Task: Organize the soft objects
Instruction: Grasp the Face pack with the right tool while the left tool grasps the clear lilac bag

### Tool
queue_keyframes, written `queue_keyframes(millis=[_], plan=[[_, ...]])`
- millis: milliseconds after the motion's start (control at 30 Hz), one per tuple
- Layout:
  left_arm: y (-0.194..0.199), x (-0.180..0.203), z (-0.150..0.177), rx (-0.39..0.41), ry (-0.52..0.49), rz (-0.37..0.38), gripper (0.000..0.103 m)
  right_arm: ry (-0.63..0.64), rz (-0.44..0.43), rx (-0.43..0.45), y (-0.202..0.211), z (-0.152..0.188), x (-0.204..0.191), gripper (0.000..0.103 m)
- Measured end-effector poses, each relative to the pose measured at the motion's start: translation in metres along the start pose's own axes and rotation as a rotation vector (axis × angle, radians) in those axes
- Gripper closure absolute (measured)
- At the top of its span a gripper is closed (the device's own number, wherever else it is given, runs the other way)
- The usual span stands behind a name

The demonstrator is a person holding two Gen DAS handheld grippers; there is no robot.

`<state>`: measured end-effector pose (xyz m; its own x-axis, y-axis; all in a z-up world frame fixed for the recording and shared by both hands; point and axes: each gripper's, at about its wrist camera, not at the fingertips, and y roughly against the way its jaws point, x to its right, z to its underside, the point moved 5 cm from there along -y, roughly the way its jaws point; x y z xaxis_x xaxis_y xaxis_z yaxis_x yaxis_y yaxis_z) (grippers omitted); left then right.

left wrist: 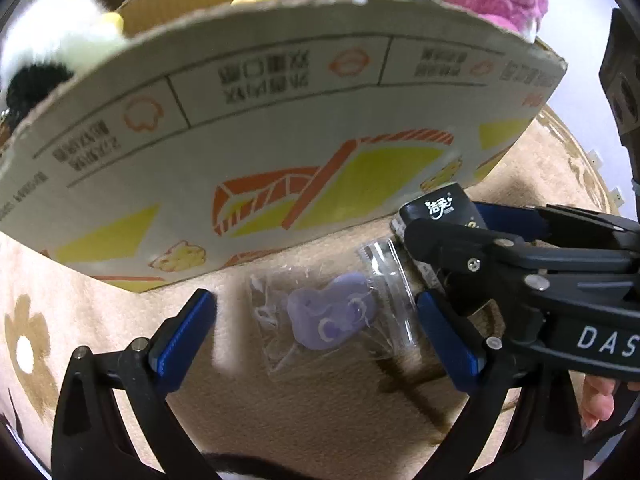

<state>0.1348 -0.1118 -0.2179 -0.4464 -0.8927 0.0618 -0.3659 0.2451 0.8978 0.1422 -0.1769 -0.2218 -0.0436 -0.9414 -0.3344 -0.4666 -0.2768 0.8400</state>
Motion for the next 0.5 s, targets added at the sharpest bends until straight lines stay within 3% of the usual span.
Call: queue_keyframes(millis=[500], plan=[[0.001,-0.018,0.005,-0.021,0.042,0.021,0.016,0.007,0.006,-0.002,-0.004,0.004,0.0,0.046]])
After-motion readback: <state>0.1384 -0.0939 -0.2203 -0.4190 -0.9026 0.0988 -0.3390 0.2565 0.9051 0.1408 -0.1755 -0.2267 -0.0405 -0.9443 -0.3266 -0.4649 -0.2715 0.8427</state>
